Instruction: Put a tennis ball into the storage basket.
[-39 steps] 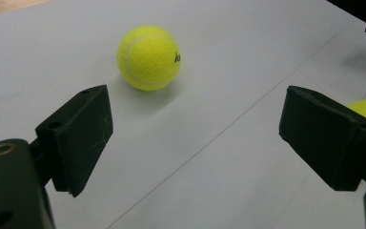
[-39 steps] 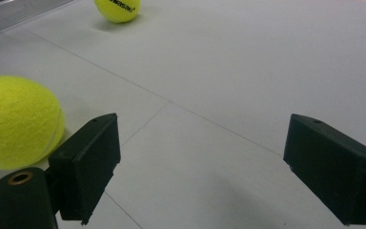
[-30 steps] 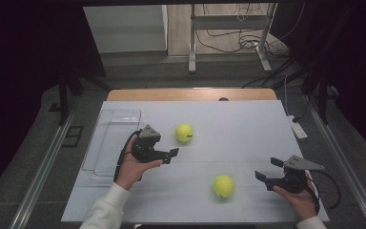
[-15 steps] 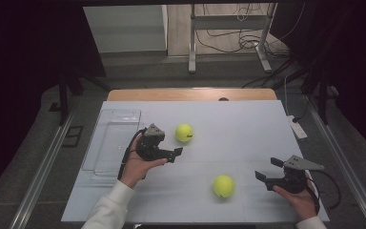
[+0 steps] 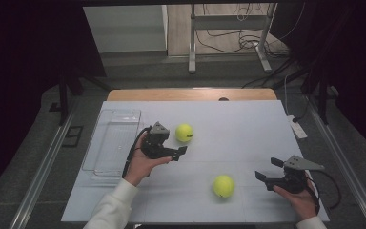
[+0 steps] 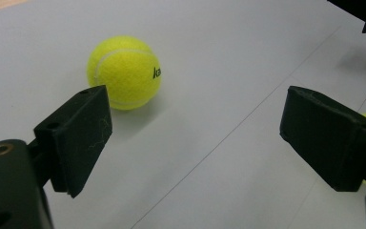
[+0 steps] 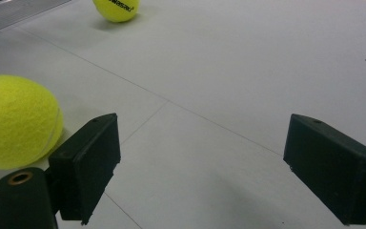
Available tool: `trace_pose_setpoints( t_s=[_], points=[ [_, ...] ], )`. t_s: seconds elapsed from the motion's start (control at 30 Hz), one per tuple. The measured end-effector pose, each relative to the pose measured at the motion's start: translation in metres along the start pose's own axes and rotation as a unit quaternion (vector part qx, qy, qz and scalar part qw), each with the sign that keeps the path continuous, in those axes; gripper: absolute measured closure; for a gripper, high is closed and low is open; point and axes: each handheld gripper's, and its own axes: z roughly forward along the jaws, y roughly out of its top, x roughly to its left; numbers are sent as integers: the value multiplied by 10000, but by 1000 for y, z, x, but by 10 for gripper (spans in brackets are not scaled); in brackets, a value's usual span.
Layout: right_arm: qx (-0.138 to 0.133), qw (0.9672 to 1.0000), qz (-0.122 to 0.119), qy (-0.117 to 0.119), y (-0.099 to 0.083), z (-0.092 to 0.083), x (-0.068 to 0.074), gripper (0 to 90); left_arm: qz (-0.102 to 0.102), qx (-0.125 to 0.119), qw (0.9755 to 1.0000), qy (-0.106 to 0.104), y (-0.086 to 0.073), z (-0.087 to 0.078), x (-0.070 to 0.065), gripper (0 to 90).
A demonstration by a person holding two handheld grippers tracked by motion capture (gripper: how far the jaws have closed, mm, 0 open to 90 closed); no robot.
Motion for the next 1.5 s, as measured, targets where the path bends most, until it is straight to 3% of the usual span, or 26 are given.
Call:
trace_pose_setpoints(
  t_s=[1.1,1.5],
  points=[
    [9,10000,-3,-9,0,0,0,123,10,86,10000,-40,9,19,0,104],
    [4,10000,-35,2,0,1,1,123,101,137,9999,20,17,30,1,100]
  ],
)
